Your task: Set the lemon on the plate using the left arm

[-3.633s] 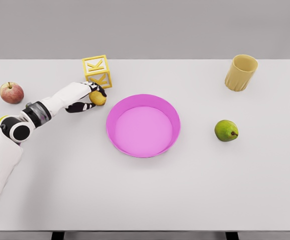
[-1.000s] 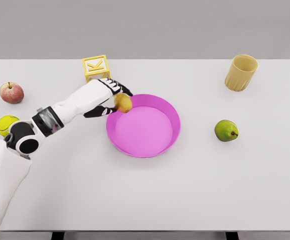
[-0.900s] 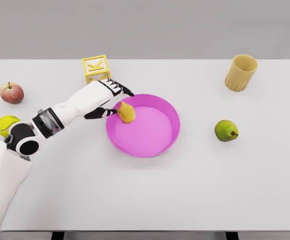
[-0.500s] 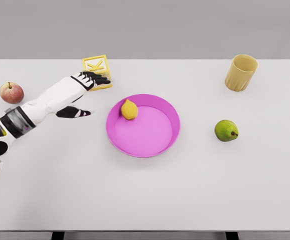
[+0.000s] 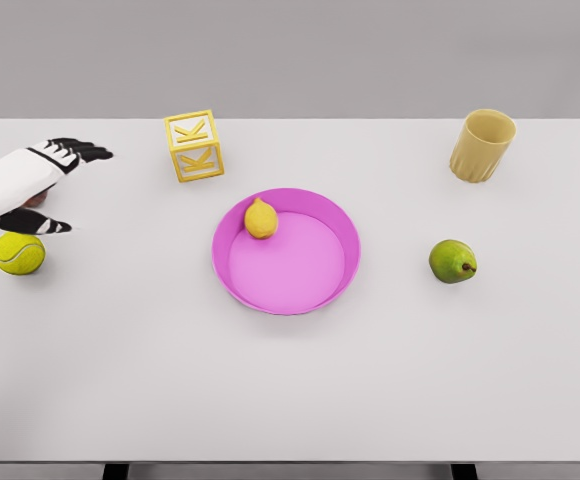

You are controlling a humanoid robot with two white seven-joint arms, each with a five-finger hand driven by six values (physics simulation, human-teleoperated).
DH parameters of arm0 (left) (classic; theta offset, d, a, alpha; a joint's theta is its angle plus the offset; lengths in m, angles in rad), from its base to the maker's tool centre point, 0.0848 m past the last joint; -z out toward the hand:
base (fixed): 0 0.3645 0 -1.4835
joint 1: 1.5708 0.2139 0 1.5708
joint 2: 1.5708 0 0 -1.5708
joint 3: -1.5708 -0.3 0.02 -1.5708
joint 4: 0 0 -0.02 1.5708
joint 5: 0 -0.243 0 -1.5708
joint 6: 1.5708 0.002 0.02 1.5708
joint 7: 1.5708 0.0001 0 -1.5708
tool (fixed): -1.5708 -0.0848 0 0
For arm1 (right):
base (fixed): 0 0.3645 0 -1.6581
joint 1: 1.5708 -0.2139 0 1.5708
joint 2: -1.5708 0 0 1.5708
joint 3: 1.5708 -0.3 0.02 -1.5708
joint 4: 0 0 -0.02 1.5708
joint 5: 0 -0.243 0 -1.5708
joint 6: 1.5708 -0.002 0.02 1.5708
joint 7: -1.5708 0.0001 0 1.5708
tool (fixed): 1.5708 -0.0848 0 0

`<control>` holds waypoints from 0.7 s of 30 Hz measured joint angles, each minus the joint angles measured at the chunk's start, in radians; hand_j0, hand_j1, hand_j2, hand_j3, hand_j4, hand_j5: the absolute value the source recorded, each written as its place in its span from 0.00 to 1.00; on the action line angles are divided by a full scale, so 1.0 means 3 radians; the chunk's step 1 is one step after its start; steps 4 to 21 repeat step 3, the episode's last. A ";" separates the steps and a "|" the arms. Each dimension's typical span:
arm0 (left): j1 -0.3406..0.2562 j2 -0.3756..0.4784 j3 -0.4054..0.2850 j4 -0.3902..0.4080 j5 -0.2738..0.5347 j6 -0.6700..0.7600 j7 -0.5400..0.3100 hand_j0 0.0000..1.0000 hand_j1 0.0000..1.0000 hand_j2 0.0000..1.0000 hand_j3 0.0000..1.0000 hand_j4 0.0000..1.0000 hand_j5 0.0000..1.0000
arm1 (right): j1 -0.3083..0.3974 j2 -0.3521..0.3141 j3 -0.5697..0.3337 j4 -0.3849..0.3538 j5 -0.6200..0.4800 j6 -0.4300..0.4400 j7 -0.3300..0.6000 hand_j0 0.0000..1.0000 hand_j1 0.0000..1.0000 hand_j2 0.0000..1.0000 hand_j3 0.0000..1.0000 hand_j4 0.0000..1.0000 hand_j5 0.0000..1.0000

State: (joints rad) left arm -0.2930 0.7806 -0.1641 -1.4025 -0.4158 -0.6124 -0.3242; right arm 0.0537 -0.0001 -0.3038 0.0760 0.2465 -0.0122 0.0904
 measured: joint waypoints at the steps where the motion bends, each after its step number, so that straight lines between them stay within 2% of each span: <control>1: 0.0000 0.0005 0.0002 0.0002 0.0000 0.0000 0.0000 1.00 1.00 1.00 1.00 1.00 1.00 | 0.0000 0.0000 0.0000 0.0000 0.0000 0.0000 0.0000 1.00 1.00 1.00 1.00 1.00 1.00; 21: 0.0000 0.0011 0.0006 0.0006 0.0000 0.0000 0.0000 1.00 1.00 1.00 1.00 1.00 1.00 | 0.0000 0.0000 0.0000 0.0000 0.0000 0.0000 0.0000 1.00 1.00 1.00 1.00 1.00 1.00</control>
